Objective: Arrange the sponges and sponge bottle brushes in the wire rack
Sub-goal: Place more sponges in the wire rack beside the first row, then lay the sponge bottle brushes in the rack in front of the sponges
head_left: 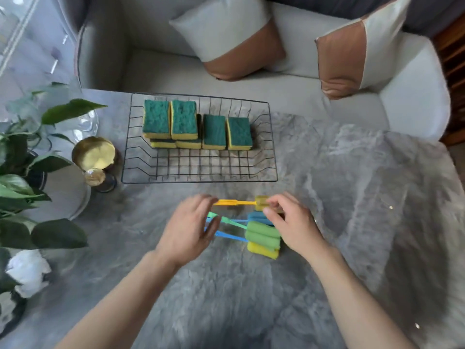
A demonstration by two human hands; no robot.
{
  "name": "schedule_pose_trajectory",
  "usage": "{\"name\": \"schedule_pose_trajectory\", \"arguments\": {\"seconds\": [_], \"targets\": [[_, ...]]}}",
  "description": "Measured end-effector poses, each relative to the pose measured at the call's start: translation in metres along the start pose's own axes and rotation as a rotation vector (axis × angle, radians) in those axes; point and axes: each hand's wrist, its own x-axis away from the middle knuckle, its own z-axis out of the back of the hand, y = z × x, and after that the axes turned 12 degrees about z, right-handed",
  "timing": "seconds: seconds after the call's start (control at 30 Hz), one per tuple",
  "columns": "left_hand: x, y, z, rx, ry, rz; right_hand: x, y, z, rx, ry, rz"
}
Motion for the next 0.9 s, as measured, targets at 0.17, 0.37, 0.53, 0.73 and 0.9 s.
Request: {"name": "schedule_pose_trajectory", "arguments": {"seconds": [0.17,0.37,0.53,0.73,0.9], "targets": [[0.008,0.037,-0.055,-0.106,-0.264,-0.157,0.040,0.020,0.005,0.067,-0.031,-0.075],[-0.008,0.065,-0.091,-0.192,-0.309,-0.036,0.054,0.026,0.007,0.041,-0.019,-0.097],[-0.007,0.069,-0.086,-0.132,-0.289,-0.001,0.053,0.031,0.004,0.025,-0.056,-0.098],[0.015,0.054,-0.059,0.090,-0.261,0.058,0.042,0.034,-0.018,0.055,-0.109,-0.037],[0.035,0.042,-0.045,0.046,-0.243,0.070,0.036,0.037,-0.033,0.094,-0.168,-0.008]]}}
